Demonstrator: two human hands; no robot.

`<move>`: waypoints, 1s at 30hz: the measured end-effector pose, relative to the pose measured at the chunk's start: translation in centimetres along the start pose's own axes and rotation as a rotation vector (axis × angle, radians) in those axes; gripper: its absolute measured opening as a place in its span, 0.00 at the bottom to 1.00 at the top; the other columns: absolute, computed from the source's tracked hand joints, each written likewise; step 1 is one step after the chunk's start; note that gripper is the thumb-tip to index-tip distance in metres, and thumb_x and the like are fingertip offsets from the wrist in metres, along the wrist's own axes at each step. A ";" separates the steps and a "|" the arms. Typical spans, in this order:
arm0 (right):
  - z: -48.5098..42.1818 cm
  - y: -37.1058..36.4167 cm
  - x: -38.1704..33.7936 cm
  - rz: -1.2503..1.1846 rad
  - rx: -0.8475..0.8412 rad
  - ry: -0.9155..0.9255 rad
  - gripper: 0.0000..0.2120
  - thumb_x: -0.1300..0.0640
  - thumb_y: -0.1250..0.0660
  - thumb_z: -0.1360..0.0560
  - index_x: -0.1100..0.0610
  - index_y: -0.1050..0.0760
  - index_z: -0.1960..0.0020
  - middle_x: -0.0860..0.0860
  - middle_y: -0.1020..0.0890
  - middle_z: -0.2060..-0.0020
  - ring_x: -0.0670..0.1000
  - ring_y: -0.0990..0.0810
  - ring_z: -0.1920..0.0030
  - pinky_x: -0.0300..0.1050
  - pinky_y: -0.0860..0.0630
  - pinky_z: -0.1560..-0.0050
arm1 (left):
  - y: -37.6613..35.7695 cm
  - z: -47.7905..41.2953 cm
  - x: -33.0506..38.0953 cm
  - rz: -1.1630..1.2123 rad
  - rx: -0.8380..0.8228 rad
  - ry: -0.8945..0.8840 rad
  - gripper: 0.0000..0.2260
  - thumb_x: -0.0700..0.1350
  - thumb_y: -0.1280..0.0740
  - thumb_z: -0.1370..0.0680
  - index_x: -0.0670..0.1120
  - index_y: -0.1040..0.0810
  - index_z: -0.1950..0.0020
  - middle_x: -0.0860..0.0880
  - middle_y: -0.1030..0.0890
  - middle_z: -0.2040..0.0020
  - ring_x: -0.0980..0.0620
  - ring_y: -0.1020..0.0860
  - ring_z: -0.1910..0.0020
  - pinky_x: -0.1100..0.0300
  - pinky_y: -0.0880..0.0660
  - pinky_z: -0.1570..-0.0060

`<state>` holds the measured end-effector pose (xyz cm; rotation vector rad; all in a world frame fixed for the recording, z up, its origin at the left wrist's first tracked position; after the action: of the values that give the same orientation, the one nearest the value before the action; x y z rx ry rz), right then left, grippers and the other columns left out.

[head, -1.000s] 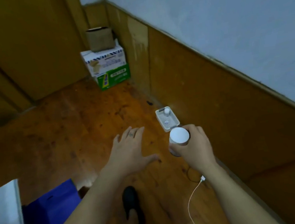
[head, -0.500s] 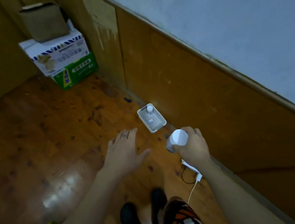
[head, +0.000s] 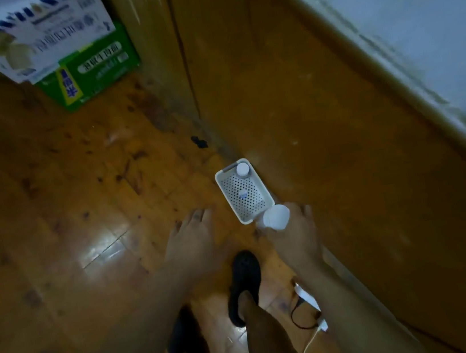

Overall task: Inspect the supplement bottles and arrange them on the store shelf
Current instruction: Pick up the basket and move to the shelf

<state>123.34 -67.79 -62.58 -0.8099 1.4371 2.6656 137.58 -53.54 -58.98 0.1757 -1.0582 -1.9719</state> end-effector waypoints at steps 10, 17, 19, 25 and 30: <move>-19.1 -16.1 4.9 0.002 -0.063 -0.058 0.29 0.43 0.24 0.32 0.52 0.29 0.37 0.51 0.23 0.42 0.54 0.22 0.42 0.53 0.20 0.48 | -9.7 -22.4 -4.4 -0.006 -0.015 -0.040 0.37 0.62 0.38 0.22 0.49 0.51 0.21 0.48 0.43 0.21 0.49 0.46 0.22 0.48 0.45 0.27; -29.2 -25.3 9.0 0.275 -0.039 -0.035 0.26 0.50 0.26 0.29 0.53 0.31 0.34 0.53 0.32 0.37 0.55 0.26 0.40 0.43 0.30 0.50 | -17.9 -35.6 -7.3 0.016 0.010 -0.120 0.39 0.62 0.37 0.23 0.49 0.52 0.21 0.49 0.43 0.21 0.48 0.46 0.23 0.47 0.44 0.27; -31.4 -27.5 9.3 0.353 -0.031 0.005 0.28 0.48 0.27 0.28 0.53 0.32 0.33 0.53 0.32 0.36 0.54 0.27 0.39 0.43 0.31 0.50 | -19.3 -38.3 -8.0 0.004 0.037 -0.155 0.38 0.63 0.38 0.23 0.48 0.51 0.21 0.49 0.43 0.22 0.48 0.45 0.23 0.47 0.43 0.27; -35.4 -32.3 9.5 0.515 0.033 0.112 0.29 0.46 0.29 0.26 0.56 0.35 0.32 0.55 0.32 0.36 0.55 0.33 0.34 0.46 0.30 0.46 | -22.2 -43.2 -9.4 0.000 0.105 -0.203 0.38 0.62 0.37 0.23 0.48 0.50 0.21 0.48 0.42 0.22 0.48 0.44 0.23 0.48 0.42 0.28; -35.8 -33.4 10.4 0.559 0.119 0.147 0.28 0.48 0.26 0.28 0.59 0.31 0.35 0.58 0.29 0.39 0.58 0.30 0.38 0.51 0.27 0.46 | -23.4 -44.3 -9.4 -0.020 0.160 -0.256 0.38 0.63 0.37 0.24 0.48 0.49 0.22 0.48 0.41 0.22 0.47 0.46 0.23 0.47 0.43 0.28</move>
<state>138.09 -78.82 -109.08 -0.6859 2.1066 2.8941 149.98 -67.47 -106.46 0.0189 -1.3857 -1.9634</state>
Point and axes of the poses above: each hand's wrist, its own z-axis away from the middle knuckle, its own y-axis out of the back of the hand, x = y × z, the point moved 7 cm from there along -z, towards the middle knuckle
